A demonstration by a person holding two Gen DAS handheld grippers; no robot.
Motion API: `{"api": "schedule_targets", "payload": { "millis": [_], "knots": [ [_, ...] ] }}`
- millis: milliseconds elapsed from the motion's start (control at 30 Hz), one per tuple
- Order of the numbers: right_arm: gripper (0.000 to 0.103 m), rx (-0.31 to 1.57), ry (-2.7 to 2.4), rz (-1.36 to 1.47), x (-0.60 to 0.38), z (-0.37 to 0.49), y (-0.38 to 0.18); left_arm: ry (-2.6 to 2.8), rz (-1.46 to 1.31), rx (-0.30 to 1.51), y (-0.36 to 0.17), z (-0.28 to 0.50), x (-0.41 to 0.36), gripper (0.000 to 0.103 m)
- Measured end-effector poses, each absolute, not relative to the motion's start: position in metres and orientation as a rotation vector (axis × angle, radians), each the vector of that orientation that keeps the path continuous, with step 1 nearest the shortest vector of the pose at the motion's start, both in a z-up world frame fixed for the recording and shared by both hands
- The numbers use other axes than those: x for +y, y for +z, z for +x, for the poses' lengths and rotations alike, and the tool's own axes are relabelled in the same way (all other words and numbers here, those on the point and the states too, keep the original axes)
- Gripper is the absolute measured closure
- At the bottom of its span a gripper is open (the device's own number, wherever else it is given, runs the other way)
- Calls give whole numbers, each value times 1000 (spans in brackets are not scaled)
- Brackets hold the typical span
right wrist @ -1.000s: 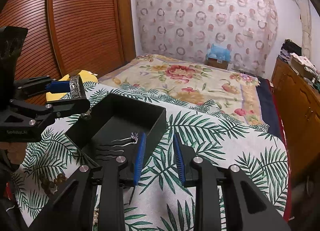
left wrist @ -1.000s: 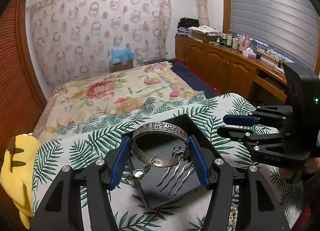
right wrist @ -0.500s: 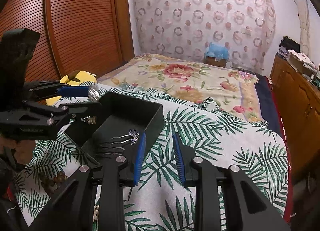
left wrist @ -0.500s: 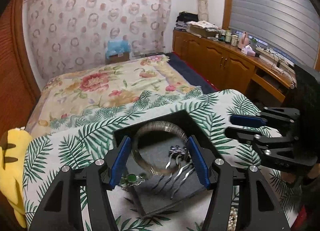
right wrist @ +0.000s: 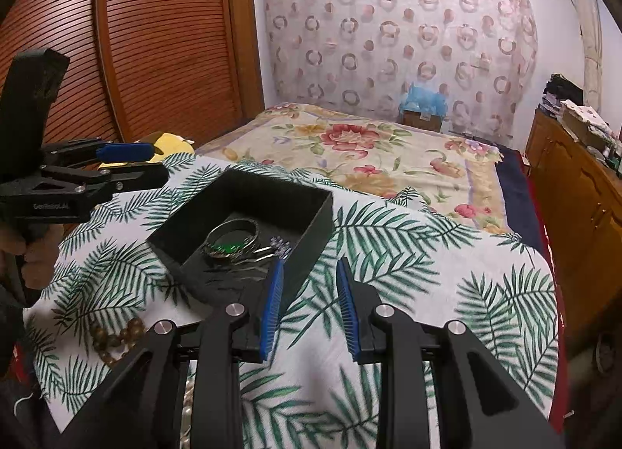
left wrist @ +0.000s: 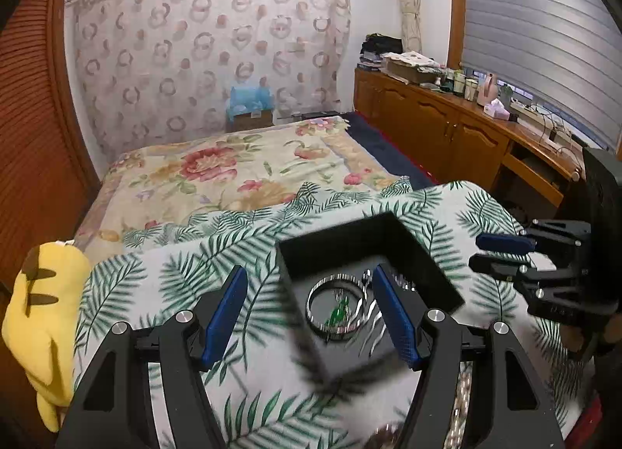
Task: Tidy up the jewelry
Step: 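Open the left tool dropping the bangle while the right tool releases the hairpin into the box, then move both tools back to the remaining jewelry pile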
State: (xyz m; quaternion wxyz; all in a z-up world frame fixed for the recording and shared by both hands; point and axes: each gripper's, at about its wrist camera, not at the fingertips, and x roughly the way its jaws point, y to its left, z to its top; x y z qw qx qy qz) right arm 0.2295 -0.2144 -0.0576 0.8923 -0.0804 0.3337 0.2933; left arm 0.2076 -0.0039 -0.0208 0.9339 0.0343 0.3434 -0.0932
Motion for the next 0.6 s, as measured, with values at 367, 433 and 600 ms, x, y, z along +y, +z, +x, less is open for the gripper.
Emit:
{"api": "schedule_targets", "payload": {
  "millis": [367, 433, 600],
  "knots": [
    [73, 720, 610, -154, -213, 170, -67, -192, 38, 744, -44, 148, 16, 39],
    [73, 727, 612, -147, -213, 158, -69, -198, 30, 747, -47, 136, 18, 41],
    [73, 740, 617, -133, -214, 129, -74, -215, 21, 768, -56, 112, 16, 48]
  ]
}}
